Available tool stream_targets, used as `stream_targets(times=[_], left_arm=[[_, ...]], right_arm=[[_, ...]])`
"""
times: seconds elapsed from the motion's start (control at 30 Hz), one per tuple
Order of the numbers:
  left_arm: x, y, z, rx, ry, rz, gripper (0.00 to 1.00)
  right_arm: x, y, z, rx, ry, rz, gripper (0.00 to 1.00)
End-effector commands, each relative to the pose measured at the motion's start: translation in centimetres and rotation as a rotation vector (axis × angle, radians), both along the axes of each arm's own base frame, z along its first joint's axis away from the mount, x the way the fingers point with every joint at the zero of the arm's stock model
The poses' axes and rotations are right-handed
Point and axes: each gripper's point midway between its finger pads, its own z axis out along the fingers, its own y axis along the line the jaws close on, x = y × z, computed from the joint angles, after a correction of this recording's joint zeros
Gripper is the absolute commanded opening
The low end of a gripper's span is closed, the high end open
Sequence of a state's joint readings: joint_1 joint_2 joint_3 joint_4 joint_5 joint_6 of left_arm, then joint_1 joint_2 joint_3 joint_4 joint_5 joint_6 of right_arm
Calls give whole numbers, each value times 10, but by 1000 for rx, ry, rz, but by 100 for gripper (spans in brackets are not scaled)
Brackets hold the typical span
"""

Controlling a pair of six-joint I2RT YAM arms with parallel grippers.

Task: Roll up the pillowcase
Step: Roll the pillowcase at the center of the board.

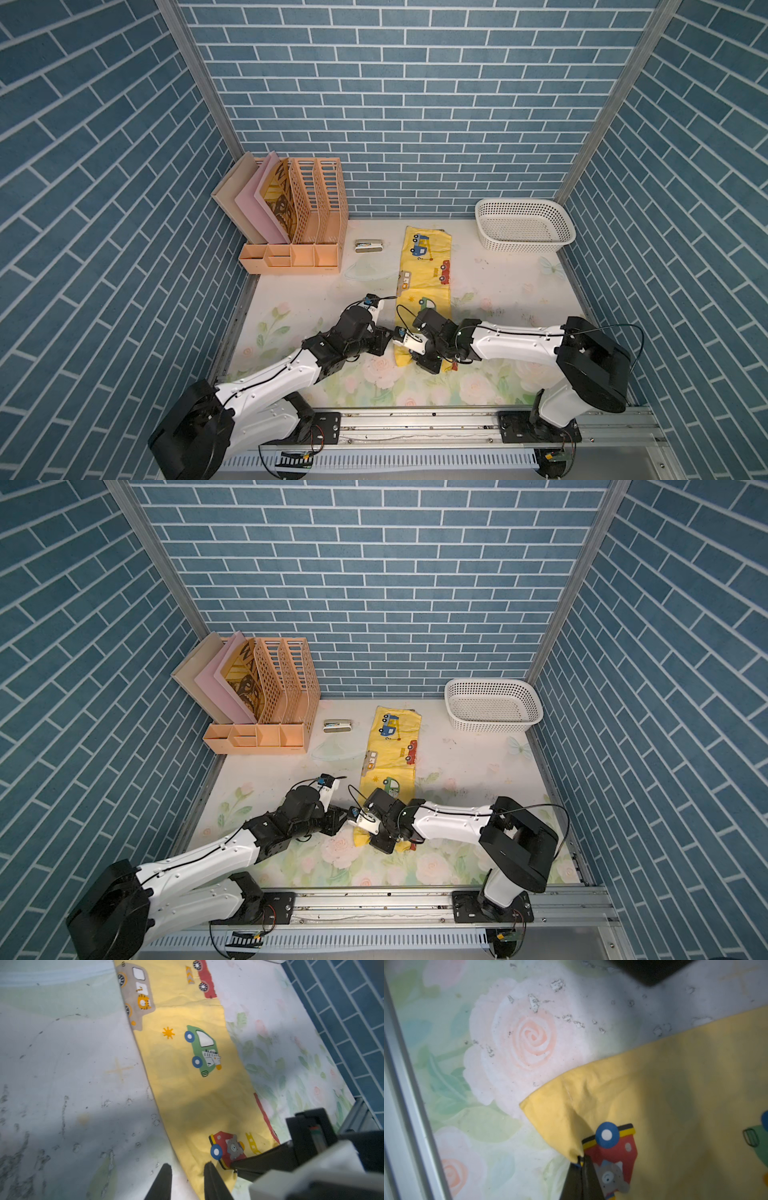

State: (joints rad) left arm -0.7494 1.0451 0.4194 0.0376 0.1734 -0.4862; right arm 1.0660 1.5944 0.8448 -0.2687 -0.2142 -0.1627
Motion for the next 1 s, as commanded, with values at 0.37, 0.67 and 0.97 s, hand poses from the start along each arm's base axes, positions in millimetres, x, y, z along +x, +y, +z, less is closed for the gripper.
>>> stream_targets(times=[0.37, 0.67, 0.97], left_arm=[[-70, -38, 42, -117, -364, -345, 61], [-71, -38, 36, -38, -451, -376, 96], [-82, -52, 12, 13, -429, -481, 100]], right_arm=[[-24, 3, 31, 119, 560, 149, 0], [-24, -2, 46, 170, 648, 188, 0], [-21, -6, 47, 178, 670, 193, 0]])
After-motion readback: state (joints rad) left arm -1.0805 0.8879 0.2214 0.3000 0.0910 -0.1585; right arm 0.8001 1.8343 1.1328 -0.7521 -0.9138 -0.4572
